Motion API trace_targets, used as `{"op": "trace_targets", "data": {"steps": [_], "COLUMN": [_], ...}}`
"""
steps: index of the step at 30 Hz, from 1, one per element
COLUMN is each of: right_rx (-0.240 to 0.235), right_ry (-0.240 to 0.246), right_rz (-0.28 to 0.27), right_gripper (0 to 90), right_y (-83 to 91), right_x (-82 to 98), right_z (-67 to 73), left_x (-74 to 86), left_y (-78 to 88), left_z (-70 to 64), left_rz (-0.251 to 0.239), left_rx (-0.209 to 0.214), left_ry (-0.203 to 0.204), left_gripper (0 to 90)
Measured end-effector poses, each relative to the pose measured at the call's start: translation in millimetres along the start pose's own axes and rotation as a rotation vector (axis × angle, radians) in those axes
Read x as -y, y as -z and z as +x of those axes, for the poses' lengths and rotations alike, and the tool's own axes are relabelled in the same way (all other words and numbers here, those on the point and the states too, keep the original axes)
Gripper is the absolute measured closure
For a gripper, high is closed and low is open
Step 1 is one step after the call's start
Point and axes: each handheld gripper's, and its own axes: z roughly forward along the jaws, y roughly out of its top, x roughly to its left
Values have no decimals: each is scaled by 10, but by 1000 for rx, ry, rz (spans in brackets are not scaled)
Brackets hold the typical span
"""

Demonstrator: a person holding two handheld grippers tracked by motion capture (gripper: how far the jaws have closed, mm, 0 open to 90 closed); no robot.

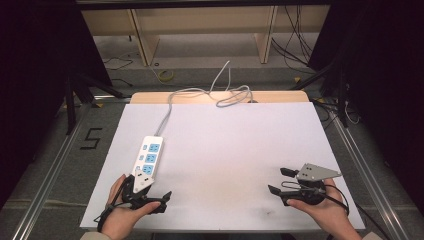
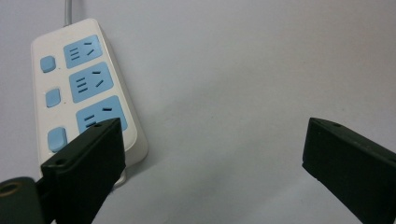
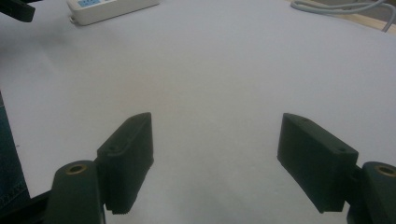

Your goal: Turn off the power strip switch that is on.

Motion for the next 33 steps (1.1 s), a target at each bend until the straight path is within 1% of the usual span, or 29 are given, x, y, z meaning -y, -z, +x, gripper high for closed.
{"op": "trace_targets", "data": {"steps": [6, 8, 9, 10, 11, 12, 13, 15, 16, 17, 18, 21, 22, 23, 24, 25, 26, 27, 28, 29, 30, 31, 33], "right_rx": [6, 7, 10, 10, 8, 8, 8, 8, 8, 7, 7, 6, 5, 5, 5, 4, 3, 3, 2, 3, 3, 3, 2], "right_ry": [1, -1, -1, -1, -2, -2, -1, -2, -3, 0, 0, 1, 0, 0, 0, 1, 2, 2, 2, 2, 2, 1, 1], "right_rz": [-2, -3, -3, -3, -3, -3, -2, -1, 0, 0, 0, 0, -1, -1, 0, 2, 3, 3, 2, 1, 1, 2, 1], "right_gripper": [275, 275, 276, 276, 276, 276, 276, 278, 279, 279, 279, 280, 281, 281, 281, 281, 282, 282, 282, 283, 283, 283, 283], "right_y": [22, 22, 25, 25, 23, 23, 19, 14, 10, 6, 6, -4, -6, -6, -7, -11, -12, -12, -12, -11, -11, -10, -9], "right_x": [12, 13, 12, 12, 10, 10, 8, 6, 5, 5, 5, 1, -2, -2, -3, -3, -3, -3, -3, -3, -3, -2, 0], "right_z": [0, -2, -3, -3, -3, -3, -1, 0, 0, -2, -2, -1, 3, 3, 3, 4, 4, 4, 4, 2, 2, 0, -2], "left_x": [-33, -48, -60, -76, -94, -111, -128, -166, -215, -215, -239, -299, -316, -332, -350, -366, -396, -396, -410, -425, -438, -460, -469], "left_y": [-9, -10, -6, 2, 12, 24, 36, 56, 71, 71, 77, 82, 81, 77, 73, 67, 54, 54, 49, 47, 44, 42, 41], "left_z": [-13, -9, 1, 10, 22, 30, 37, 53, 80, 80, 97, 143, 159, 175, 197, 219, 269, 269, 294, 318, 340, 378, 394], "left_rz": [-11, -9, -11, -16, -24, -28, -27, -19, -14, -14, -16, -23, -20, -18, -15, -12, -11, -11, -11, -11, -16, -25, -29], "left_rx": [-2, -4, -13, -26, -41, -61, -81, -97, -134, -134, -145, -153, -155, -160, -160, -160, -170, -170, -177, -175, -174, -168, -167], "left_ry": [-13, -8, -6, 3, 15, 32, 43, 50, 67, 67, 73, 88, 85, 88, 87, 94, 101, 101, 108, 120, 129, 145, 151], "left_gripper": [55, 52, 70, 70, 155, 155, 238, 303, 347, 388, 388, 471, 519, 519, 543, 577, 598, 619, 619, 649, 649, 677, 701]}}
